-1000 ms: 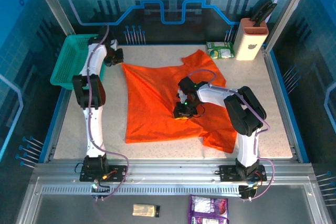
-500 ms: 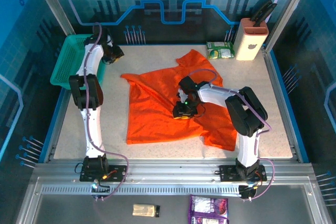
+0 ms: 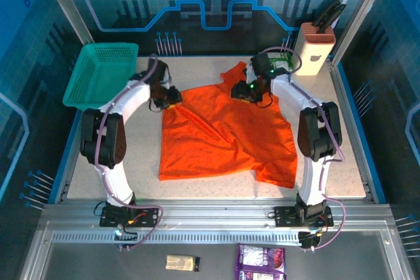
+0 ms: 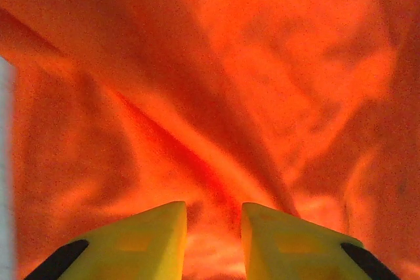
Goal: Fold the inside-out t-shirt
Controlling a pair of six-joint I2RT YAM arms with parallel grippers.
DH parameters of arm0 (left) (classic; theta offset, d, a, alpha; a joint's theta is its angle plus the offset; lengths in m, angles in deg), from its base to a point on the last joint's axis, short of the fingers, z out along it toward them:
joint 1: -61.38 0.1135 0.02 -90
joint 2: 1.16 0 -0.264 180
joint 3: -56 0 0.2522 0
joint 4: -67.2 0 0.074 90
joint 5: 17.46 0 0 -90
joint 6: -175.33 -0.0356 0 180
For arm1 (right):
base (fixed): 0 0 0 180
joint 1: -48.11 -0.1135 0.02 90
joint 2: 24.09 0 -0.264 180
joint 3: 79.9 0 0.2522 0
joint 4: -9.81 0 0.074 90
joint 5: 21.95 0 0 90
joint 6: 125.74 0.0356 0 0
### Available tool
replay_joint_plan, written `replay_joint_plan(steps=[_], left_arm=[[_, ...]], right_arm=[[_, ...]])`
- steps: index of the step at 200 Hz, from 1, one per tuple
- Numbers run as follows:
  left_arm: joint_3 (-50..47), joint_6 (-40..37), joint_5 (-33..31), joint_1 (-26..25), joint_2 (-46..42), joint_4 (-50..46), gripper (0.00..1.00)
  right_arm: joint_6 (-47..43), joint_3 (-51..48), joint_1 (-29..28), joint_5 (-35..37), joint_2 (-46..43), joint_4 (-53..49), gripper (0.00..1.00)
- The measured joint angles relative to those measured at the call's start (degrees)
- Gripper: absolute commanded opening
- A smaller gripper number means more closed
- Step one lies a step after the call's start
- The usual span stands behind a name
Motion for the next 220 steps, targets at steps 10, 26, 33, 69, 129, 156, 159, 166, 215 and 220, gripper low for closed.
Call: replay_joint_plan(steps=[10, 26, 33, 69, 129, 156, 159, 166, 215, 220], left_arm=[[-3.76, 0.98, 0.11, -2.12, -0.63, 1.40, 0.26], [-9.75, 2.73, 0.22, -4.20, -0.74, 3.52, 0.25], [-12.09, 3.30, 0.22, -4.57, -0.74, 4.09, 0.25], [-19.52, 5.92, 0.02, -4.24, -2.97, 7.50, 0.24], [-30.32, 8.57, 6.29, 5.70, -8.63, 15.58, 0.23], [-32.76, 9.14, 10.75, 11.26, -9.20, 18.67, 0.23], [-32.87, 9.14, 11.04, 11.54, -9.20, 18.86, 0.23], [-32.94, 9.16, 11.52, 11.98, -9.20, 18.99, 0.23], [-32.39, 9.16, 11.85, 12.20, -9.84, 17.77, 0.27], [-32.00, 9.11, 11.74, 12.20, -10.03, 17.03, 0.28]], right_arm=[[-0.28, 3.54, 1.55, -0.46, 2.71, 0.44, 0.52], [-0.68, 9.62, 3.39, -1.51, 8.11, 0.17, 0.53], [-0.70, 12.09, 3.93, -1.92, 10.43, 0.07, 0.54], [-0.39, 21.35, 5.97, -4.37, 20.70, -0.07, 0.56], [4.92, 23.28, 10.01, -6.71, 26.88, 2.38, 0.57], [7.50, 22.32, 11.21, -8.85, 26.88, 4.42, 0.57], [7.72, 22.29, 11.21, -9.07, 26.88, 4.57, 0.57], [8.07, 22.21, 11.23, -9.49, 26.91, 5.05, 0.57], [8.85, 21.11, 11.21, -12.94, 26.82, 7.15, 0.57], [8.68, 20.83, 11.21, -13.09, 26.53, 7.08, 0.57]])
